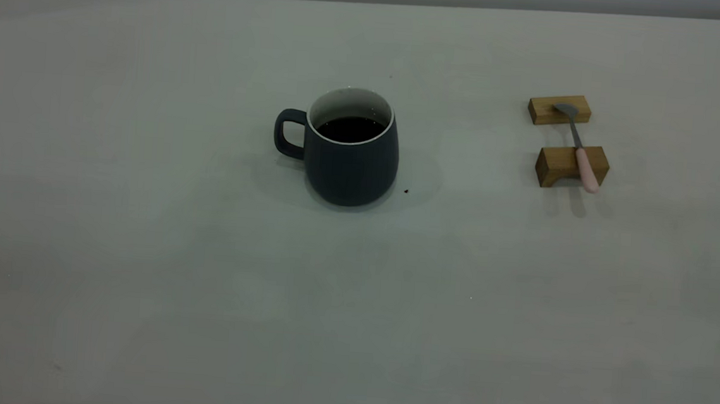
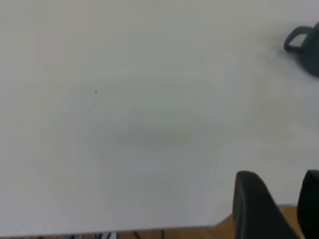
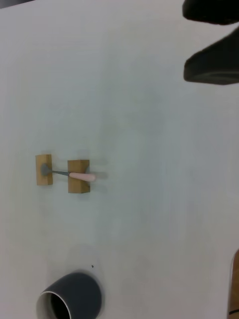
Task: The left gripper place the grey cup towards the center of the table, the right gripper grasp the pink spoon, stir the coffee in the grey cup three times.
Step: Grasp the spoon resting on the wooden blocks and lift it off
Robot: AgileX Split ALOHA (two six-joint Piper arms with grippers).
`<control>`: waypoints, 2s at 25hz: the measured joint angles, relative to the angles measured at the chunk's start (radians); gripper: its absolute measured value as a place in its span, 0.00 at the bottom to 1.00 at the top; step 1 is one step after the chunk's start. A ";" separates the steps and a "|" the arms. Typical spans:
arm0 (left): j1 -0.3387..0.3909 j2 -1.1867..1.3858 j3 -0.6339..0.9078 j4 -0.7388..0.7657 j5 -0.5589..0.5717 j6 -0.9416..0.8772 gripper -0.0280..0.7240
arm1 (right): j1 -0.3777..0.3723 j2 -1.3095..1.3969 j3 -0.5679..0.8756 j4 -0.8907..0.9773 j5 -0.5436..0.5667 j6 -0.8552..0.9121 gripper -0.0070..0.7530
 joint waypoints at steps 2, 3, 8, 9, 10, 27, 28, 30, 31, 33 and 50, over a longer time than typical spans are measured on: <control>0.000 -0.013 0.000 0.005 -0.002 0.000 0.42 | 0.000 0.000 0.000 0.000 0.000 0.000 0.32; 0.000 -0.013 0.001 0.005 -0.002 0.000 0.42 | 0.000 0.000 0.000 0.000 0.000 0.000 0.32; 0.000 -0.015 0.018 0.005 0.007 0.000 0.42 | 0.000 0.000 0.000 0.000 0.000 0.000 0.32; 0.000 -0.015 0.018 0.005 0.009 0.000 0.42 | 0.000 0.000 0.000 0.000 0.000 0.000 0.32; 0.000 -0.015 0.018 0.005 0.009 0.000 0.42 | 0.000 0.000 0.000 0.000 0.000 0.000 0.32; 0.000 -0.015 0.018 0.005 0.009 0.000 0.42 | 0.000 0.000 0.000 0.000 0.000 0.000 0.32; 0.000 -0.015 0.018 0.005 0.009 0.000 0.42 | 0.000 0.000 0.000 0.000 0.000 0.000 0.32; 0.000 -0.015 0.018 0.005 0.009 0.000 0.42 | 0.000 0.000 0.000 0.002 0.000 0.000 0.32; 0.000 -0.015 0.018 0.005 0.009 0.000 0.42 | 0.000 0.000 0.000 0.003 0.000 0.000 0.32; 0.000 -0.015 0.018 0.005 0.009 0.000 0.42 | 0.000 0.000 0.000 0.005 0.000 0.009 0.32; 0.000 -0.015 0.019 0.005 0.009 0.000 0.42 | 0.000 0.916 -0.101 0.094 -0.481 0.004 0.82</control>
